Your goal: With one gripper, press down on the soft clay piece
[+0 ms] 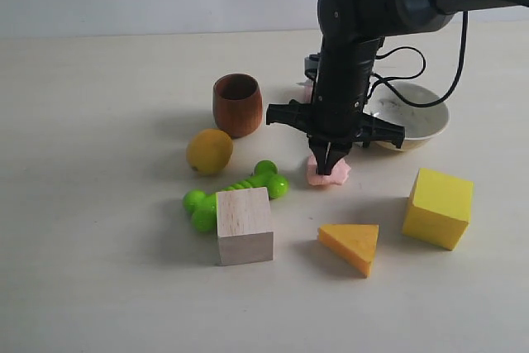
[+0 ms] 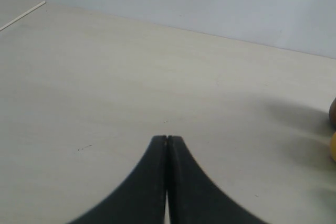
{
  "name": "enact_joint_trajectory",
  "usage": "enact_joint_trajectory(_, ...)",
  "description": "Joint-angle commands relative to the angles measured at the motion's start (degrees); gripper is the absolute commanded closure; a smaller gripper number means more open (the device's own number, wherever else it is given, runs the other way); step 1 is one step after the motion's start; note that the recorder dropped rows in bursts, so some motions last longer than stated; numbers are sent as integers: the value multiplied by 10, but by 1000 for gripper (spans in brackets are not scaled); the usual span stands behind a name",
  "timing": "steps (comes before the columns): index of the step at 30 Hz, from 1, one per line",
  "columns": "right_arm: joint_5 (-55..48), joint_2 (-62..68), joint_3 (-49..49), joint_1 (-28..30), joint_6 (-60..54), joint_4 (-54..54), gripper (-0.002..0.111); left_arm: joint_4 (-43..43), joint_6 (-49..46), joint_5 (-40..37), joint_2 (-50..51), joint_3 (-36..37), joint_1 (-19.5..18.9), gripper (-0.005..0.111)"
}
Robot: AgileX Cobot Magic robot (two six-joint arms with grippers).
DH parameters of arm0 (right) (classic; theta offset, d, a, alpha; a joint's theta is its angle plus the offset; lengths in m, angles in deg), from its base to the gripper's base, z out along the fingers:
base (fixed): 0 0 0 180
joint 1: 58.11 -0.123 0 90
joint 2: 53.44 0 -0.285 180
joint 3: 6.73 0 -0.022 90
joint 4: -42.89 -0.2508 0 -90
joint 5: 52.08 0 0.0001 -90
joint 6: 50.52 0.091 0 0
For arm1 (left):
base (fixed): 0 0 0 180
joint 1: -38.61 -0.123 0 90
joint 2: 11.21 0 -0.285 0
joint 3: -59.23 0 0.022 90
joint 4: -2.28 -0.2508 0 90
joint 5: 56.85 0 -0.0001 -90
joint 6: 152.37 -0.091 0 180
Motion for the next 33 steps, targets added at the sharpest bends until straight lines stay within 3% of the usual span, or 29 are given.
enact_joint_trajectory(1, 2, -2, 0, -1, -5, 2, 108, -1, 1, 4, -3, 0, 3, 107)
enact_joint_trajectory(19, 10, 23, 1, -1, -19, -13, 108, -1, 1, 4, -3, 0, 3, 107)
enact_joint_trajectory(25, 16, -3, 1, -1, -16, 0, 94, -1, 1, 4, -3, 0, 3, 107)
enact_joint_trajectory(33, 16, -7, 1, -1, -16, 4, 93, -1, 1, 4, -3, 0, 3, 107)
